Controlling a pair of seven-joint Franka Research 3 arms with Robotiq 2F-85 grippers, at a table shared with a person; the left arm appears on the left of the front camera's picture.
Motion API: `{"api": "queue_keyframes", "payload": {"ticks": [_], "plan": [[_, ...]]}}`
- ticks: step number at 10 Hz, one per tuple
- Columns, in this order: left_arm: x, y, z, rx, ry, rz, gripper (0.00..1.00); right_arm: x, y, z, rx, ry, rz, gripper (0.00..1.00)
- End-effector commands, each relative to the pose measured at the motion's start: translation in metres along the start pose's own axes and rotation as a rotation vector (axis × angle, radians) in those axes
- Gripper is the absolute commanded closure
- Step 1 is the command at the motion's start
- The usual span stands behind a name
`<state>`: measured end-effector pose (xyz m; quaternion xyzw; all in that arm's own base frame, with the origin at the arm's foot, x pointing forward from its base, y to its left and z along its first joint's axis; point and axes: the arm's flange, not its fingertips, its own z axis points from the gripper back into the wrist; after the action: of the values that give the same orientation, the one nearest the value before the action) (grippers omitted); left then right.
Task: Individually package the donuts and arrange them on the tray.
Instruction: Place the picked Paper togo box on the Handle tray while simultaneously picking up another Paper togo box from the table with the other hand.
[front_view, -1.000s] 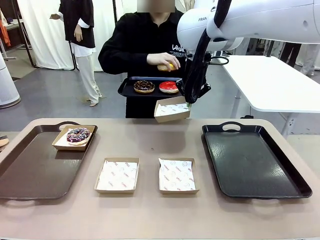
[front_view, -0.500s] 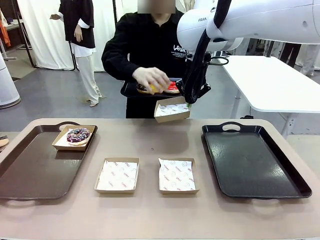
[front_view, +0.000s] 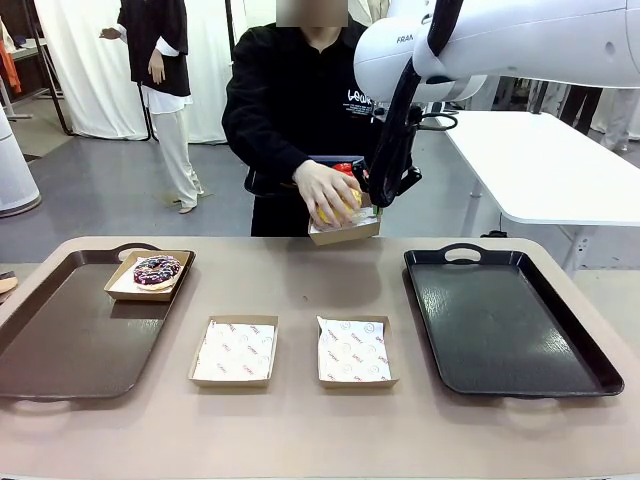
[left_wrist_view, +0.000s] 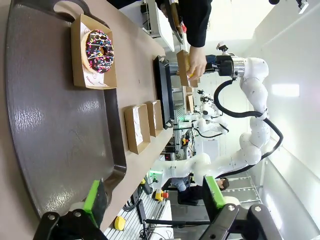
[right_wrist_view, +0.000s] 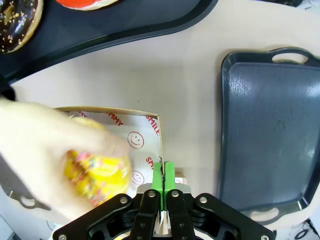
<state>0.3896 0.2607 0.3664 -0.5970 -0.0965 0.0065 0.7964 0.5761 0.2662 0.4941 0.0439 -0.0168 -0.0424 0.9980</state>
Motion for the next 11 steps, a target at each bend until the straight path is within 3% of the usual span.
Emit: {"api": "queue_keyframes", "payload": {"ticks": [1,11], "plan": [[-0.0016,-0.0004,-0.0007,0.009,-0.007,0.007,0.0,-0.0008,-0.0004,0.0006,0.0,0.0,-0.001,1.0],[-0.0016,-0.0004,-0.0007,0.009,-0.007,0.007,0.0,-0.0008,-0.0004,0.0006,0.0,0.0,-0.001,1.0]]}}
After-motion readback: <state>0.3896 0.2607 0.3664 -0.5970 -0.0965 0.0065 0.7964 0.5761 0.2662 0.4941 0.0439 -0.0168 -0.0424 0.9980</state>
